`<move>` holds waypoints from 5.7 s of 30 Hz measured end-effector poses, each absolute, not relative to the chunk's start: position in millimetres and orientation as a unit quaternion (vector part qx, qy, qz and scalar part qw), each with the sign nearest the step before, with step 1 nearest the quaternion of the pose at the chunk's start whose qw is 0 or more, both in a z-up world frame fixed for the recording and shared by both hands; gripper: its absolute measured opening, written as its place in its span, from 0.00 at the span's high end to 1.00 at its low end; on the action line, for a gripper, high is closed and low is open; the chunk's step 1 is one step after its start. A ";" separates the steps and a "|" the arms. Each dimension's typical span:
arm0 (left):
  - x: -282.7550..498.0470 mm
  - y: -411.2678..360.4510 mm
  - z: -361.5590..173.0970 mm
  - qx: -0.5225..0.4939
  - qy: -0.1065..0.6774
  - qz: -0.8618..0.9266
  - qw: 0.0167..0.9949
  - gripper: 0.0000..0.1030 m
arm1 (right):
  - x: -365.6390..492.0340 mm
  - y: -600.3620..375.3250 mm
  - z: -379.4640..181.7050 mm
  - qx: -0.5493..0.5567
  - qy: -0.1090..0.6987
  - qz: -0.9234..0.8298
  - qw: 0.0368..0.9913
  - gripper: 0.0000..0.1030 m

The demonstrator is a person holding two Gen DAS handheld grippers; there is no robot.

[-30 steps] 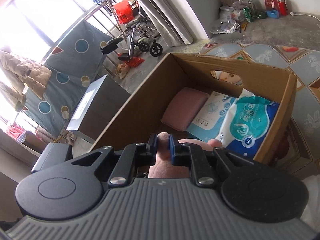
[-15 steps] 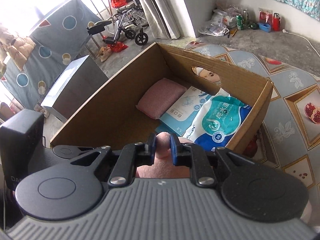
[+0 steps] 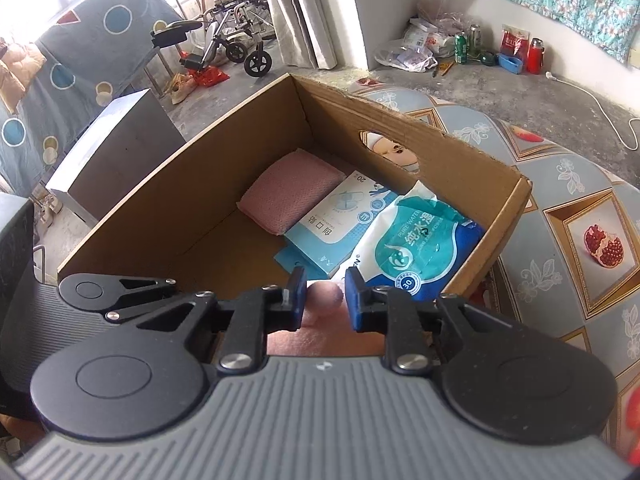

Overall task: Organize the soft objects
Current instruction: 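Lower the plush toy into the box and open the right tool, then move the right tool back to the bed toward the clear plastic bag, then grasp the clear plastic bag of cotton swabs with the right tool, then lift the bag and carry it with the right tool to the box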

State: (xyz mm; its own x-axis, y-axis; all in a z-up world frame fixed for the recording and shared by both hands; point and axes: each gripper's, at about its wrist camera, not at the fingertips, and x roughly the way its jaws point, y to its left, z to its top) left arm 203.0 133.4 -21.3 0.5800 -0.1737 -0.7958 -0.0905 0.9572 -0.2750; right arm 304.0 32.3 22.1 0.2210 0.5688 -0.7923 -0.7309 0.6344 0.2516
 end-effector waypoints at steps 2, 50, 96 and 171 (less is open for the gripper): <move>200.4 133.3 -24.6 -0.153 0.467 -0.026 0.871 0.44 | 305.9 35.7 17.4 -0.085 0.468 0.421 0.773 0.81; 137.7 135.8 20.2 -0.168 0.414 -0.015 0.895 0.19 | 231.9 -123.9 99.9 0.069 0.394 0.336 0.853 0.27; 198.4 -157.9 -19.7 -0.003 0.386 -0.237 0.892 0.48 | 309.7 -367.0 -4.3 0.099 0.474 0.199 0.852 0.29; 145.3 -75.1 75.8 -0.172 0.311 -0.225 0.907 0.52 | 188.0 -262.2 178.2 0.037 0.319 0.314 0.893 0.85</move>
